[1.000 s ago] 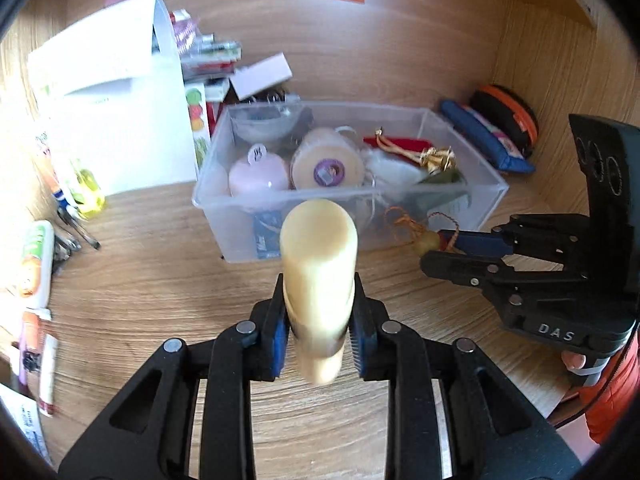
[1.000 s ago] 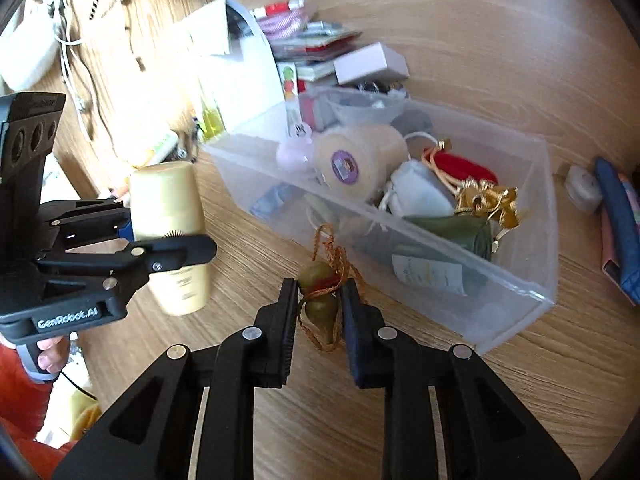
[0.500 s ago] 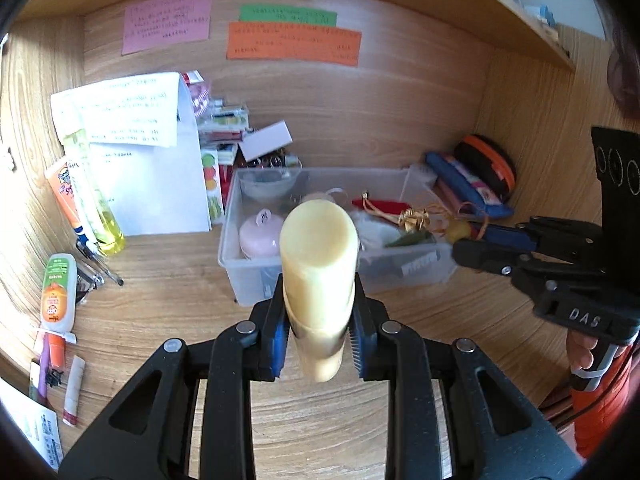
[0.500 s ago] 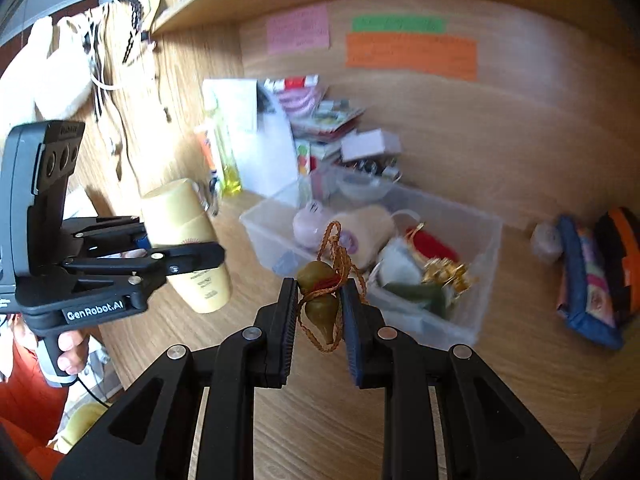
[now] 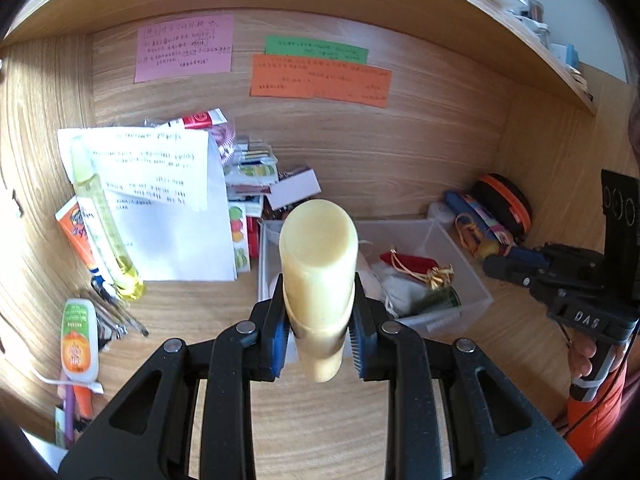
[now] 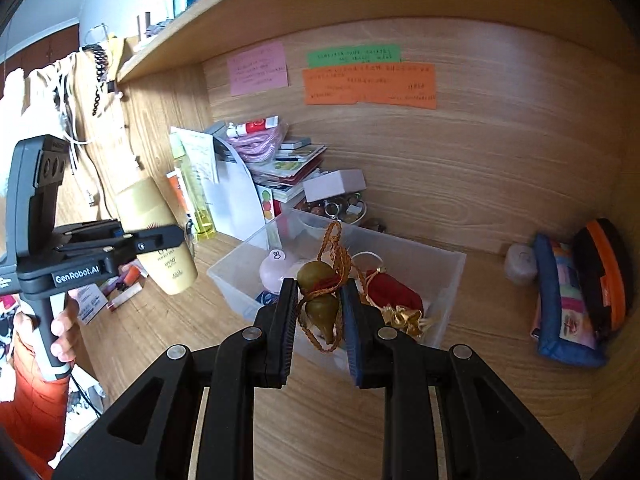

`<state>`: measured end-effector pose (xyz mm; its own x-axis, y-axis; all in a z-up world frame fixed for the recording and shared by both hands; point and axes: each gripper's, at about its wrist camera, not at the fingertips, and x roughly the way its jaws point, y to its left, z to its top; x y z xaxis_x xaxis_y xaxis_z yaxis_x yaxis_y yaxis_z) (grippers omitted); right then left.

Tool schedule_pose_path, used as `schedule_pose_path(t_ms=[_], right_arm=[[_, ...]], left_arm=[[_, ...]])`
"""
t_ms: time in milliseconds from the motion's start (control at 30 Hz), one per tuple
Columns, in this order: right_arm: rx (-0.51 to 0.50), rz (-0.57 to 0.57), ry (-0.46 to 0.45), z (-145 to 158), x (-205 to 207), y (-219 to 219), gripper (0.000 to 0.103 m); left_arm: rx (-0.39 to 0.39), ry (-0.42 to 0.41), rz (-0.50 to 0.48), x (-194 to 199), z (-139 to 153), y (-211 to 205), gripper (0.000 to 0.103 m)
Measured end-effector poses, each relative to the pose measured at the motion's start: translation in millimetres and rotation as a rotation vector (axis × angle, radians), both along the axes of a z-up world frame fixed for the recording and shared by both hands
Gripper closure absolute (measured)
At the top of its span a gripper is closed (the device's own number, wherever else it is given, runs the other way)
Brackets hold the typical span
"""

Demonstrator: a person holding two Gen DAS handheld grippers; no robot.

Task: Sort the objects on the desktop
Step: 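Carry the sunscreen bottle with the left tool while the right tool carries the ornament over the bin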

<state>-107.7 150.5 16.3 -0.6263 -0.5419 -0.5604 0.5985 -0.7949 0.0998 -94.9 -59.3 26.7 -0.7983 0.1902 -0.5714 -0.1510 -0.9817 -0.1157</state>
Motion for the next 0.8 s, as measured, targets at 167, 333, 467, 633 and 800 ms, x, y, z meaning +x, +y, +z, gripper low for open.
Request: schedule_pose_path(t_ms=[167,333,467,633,800], right_arm=[[0.005,0.008,-0.024,-8,-20,-13,0.083],[-0.010,0.016,-0.053,-17,-38,-23,0.083],[-0.016,0.020,-0.092,-32,-51,-28,0.083],[-0.005,0.016,-0.156,-54,-67,-30,0.083],[0.023,0.020,-0.181,-67,-74,-35,0.083]], left_arm=[[0.010,0.000,-0.007,-18,0,-3,0.078],[0.014,-0.020,-0.022,-42,-8,-2,0.078],[0.006,-0.051,-0.039,-60,-21,3,0.078],[0.004,-0.100,-0.067,-79,-42,12,0.078],[-0.005,-0.140,-0.082,-90,-59,19,0.078]])
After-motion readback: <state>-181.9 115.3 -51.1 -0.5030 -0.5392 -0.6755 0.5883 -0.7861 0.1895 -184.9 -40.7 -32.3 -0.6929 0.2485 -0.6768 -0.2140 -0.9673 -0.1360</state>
